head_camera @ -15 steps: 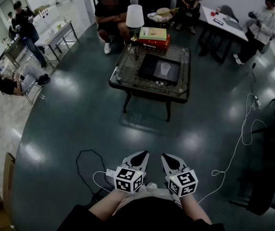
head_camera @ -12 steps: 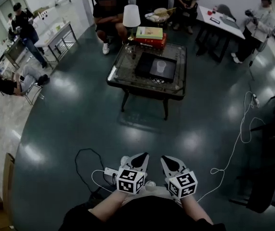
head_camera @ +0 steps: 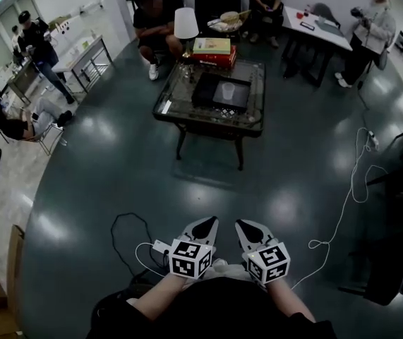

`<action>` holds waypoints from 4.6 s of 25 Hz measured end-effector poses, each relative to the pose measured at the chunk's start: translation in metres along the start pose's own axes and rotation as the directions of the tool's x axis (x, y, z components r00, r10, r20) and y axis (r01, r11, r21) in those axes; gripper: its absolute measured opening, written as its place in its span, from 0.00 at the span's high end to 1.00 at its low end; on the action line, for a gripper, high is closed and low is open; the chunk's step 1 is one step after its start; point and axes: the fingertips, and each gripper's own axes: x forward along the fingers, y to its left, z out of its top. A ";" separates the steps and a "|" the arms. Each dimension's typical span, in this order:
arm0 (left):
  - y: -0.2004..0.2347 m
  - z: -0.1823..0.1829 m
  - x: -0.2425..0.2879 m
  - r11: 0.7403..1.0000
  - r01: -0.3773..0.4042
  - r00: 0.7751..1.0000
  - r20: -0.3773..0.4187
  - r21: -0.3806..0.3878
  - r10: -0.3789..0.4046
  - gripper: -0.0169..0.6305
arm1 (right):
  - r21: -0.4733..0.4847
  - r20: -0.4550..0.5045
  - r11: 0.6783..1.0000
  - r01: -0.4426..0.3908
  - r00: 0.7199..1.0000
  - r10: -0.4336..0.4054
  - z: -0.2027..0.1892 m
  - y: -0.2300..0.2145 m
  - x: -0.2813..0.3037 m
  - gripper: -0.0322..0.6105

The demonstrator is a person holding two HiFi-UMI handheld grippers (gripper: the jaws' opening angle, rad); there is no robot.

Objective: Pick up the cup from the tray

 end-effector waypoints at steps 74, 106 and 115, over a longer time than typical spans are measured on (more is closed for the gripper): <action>0.192 0.180 0.188 0.997 0.066 0.995 -0.076 0.037 -0.063 0.96 | -0.010 -0.035 1.000 0.027 0.999 -0.027 0.152 -0.131 0.248 0.93; 0.261 0.214 0.278 0.993 0.097 0.988 -0.124 0.067 -0.088 0.96 | 0.007 -0.073 0.991 0.131 0.989 -0.130 0.187 -0.194 0.326 0.93; 0.273 0.228 0.330 0.996 0.049 0.990 -0.133 0.068 -0.039 0.96 | 0.015 -0.080 0.992 0.128 0.989 -0.127 0.205 -0.252 0.349 0.93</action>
